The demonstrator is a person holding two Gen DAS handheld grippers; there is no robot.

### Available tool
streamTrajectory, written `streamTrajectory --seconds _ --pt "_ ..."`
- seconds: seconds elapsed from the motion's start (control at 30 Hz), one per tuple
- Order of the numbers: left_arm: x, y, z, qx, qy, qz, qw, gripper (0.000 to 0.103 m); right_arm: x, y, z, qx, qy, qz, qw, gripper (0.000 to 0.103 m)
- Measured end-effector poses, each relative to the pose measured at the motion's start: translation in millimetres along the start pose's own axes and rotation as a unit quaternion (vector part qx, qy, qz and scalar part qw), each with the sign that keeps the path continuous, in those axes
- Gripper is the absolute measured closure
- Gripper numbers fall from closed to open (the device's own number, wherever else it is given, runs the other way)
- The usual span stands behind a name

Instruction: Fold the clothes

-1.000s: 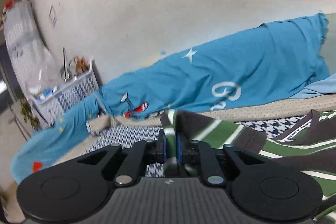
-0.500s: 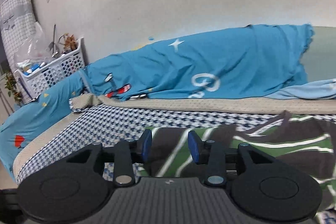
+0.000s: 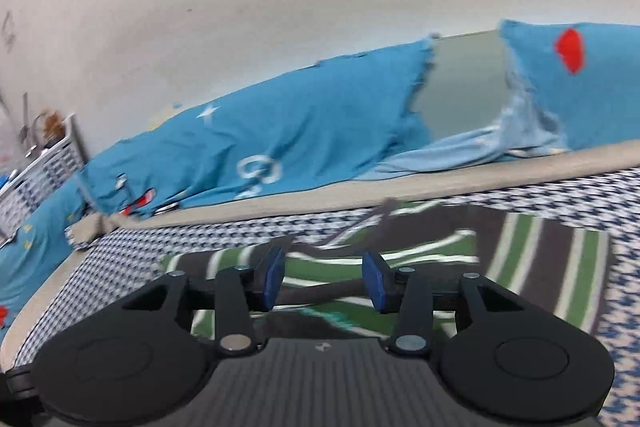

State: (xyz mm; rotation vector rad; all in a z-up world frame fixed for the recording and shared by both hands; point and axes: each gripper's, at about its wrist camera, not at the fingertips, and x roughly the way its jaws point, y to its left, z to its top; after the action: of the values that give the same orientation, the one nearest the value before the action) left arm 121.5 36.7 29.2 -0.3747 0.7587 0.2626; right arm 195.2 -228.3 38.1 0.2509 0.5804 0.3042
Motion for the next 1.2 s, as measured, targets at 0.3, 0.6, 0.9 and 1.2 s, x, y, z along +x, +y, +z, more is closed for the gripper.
streamTrajectory --seconds 0.3,0.6,0.9,1.2 --pt "10.1 -22.5 -17.1 0.031 0.029 -0.034 0.9985 0.000 -20.0 -81.6 8.2 0.070 -0.004 -0.094 0.993 0.052" --pt "18.6 -41.9 -30.4 0.049 0.043 -0.044 0.9969 0.000 -7.5 -139.3 -5.5 0.093 0.035 -0.185 0.978 0.051" --pt "28.3 -53.4 -36.9 0.062 0.053 -0.037 0.9960 0.000 8.4 -147.5 -19.3 0.114 0.049 -0.180 0.976 0.048" --pt "35.1 -56.2 -40.9 0.065 0.065 -0.037 0.9951 0.000 23.2 -128.1 -21.7 0.075 0.040 -0.154 0.984 0.070"
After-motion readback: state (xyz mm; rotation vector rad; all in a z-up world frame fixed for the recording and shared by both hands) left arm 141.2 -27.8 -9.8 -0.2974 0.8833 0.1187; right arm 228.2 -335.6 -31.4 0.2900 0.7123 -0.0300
